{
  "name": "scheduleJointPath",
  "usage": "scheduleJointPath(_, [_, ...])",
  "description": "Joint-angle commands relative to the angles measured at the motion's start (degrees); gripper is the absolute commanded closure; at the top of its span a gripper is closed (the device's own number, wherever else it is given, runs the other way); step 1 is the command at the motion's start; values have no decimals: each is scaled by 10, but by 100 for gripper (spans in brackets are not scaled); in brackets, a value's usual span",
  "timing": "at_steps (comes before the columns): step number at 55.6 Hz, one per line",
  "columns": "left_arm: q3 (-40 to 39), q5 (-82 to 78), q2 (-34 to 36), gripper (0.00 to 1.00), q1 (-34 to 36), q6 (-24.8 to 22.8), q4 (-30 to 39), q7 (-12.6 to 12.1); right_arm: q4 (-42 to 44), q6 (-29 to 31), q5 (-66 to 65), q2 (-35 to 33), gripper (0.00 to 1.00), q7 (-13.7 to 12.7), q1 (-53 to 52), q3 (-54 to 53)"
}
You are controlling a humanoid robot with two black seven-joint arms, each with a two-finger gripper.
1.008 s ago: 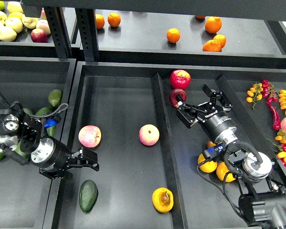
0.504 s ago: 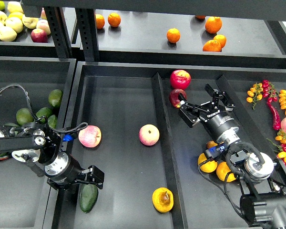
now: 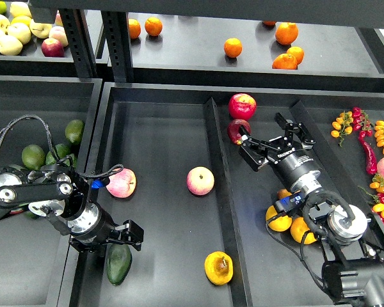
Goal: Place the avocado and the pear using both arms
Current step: 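Lower the left gripper onto the dark avocado and close it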
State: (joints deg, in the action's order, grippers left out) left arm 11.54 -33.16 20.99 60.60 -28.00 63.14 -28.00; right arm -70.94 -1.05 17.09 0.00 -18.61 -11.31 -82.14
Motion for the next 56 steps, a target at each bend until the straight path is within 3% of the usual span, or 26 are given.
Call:
scheduleJointPath(1, [4, 1, -12, 1, 0, 0, -15, 0, 0, 0, 0, 0, 0, -1, 0, 3])
scheduleJointPath(56, [39, -1, -70, 1, -7, 0, -76, 0, -1, 0, 0, 0, 0, -5, 0, 9])
